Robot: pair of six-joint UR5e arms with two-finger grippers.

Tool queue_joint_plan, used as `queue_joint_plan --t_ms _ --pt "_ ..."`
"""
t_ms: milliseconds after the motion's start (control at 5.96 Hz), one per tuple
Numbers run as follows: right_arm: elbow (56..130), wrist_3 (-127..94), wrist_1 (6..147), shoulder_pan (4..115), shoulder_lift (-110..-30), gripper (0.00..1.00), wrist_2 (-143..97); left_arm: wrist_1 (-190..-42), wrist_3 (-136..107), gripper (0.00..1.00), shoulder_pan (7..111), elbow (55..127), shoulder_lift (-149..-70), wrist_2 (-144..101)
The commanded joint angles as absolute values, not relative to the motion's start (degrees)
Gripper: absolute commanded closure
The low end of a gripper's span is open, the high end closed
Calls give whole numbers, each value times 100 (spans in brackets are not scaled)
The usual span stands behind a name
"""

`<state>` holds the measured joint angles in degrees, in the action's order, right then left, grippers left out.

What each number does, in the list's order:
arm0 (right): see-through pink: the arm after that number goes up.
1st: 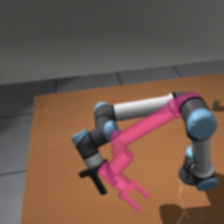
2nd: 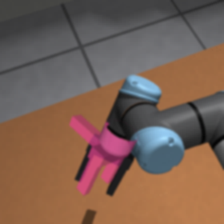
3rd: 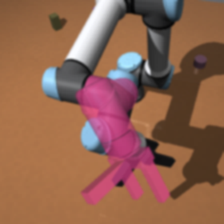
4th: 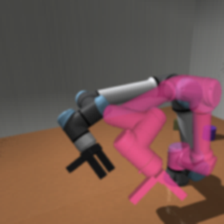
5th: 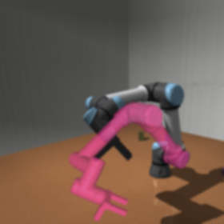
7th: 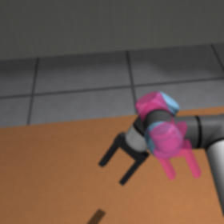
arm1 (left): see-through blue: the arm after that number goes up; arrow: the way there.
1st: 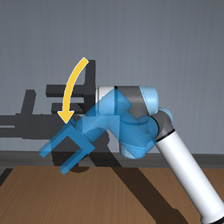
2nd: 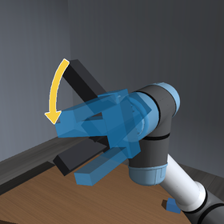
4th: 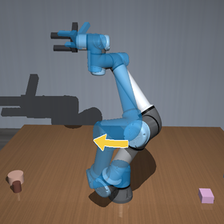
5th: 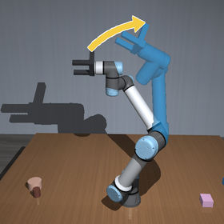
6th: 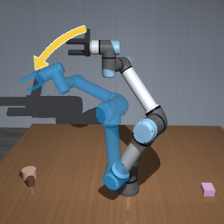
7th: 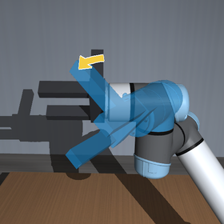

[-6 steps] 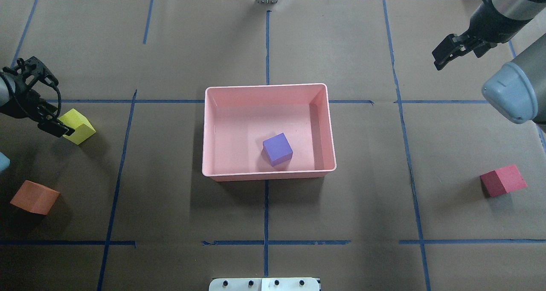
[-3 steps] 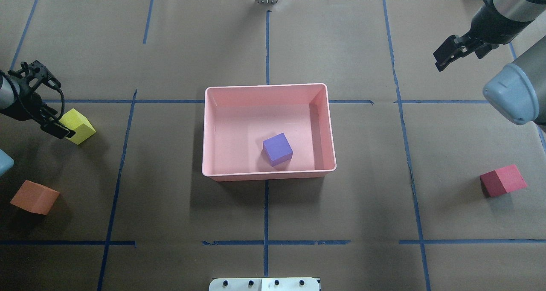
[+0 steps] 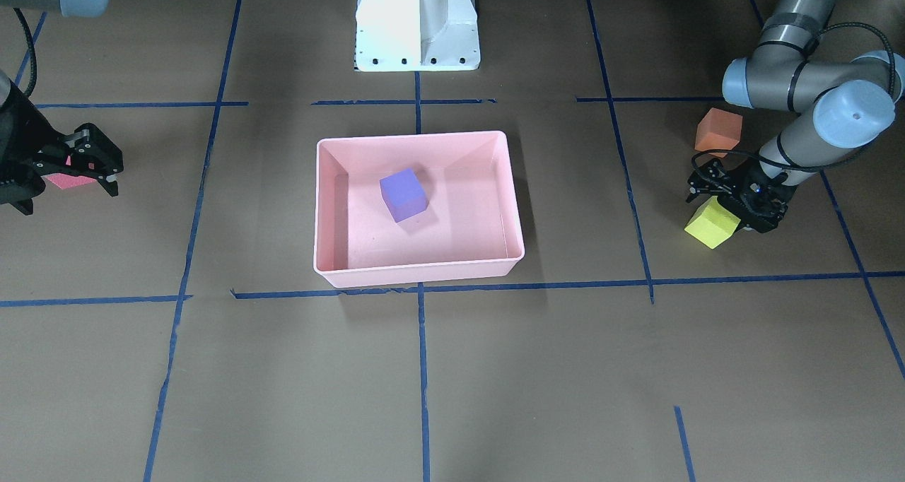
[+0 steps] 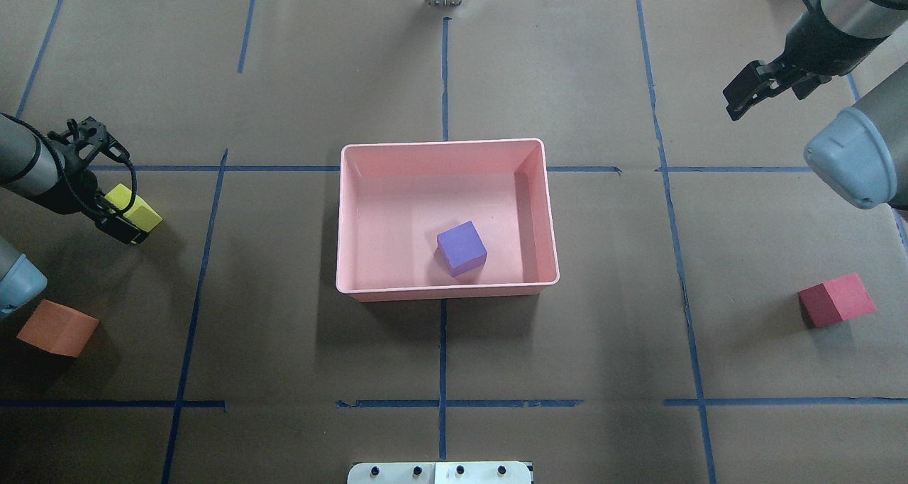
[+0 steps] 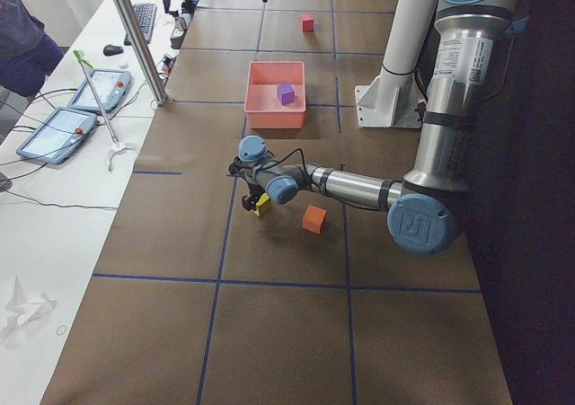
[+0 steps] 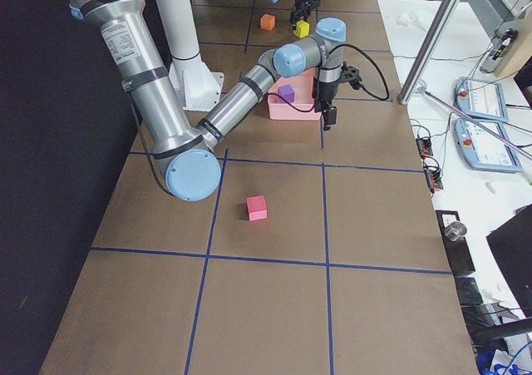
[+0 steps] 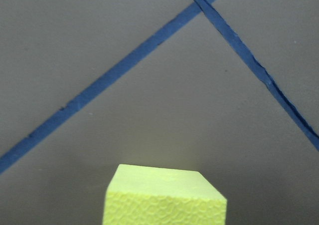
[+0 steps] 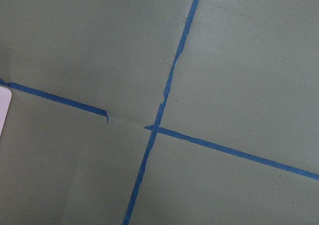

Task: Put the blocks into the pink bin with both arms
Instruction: 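Lower the left gripper onto the yellow cube while the right arm withdraws, then carry the yellow cube with the left gripper and drop it in the bin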

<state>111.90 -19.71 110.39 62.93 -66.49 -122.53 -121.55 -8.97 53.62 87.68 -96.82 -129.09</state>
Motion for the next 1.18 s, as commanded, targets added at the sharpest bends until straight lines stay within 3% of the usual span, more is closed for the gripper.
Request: queue_joint_plan --t_ms 0,504,1007 --pt "11188 -1969 11048 6293 -6653 0 -12261 -12138 -923 61 5326 8789 -9686 -12911" --pt "11188 -1558 11039 6441 -6837 0 -12278 -12085 -1725 65 5545 9051 -9991 -12938" --pt "11354 -609 11030 6872 -7503 0 -12550 -11090 -3835 62 5502 9726 -10947 -12781"
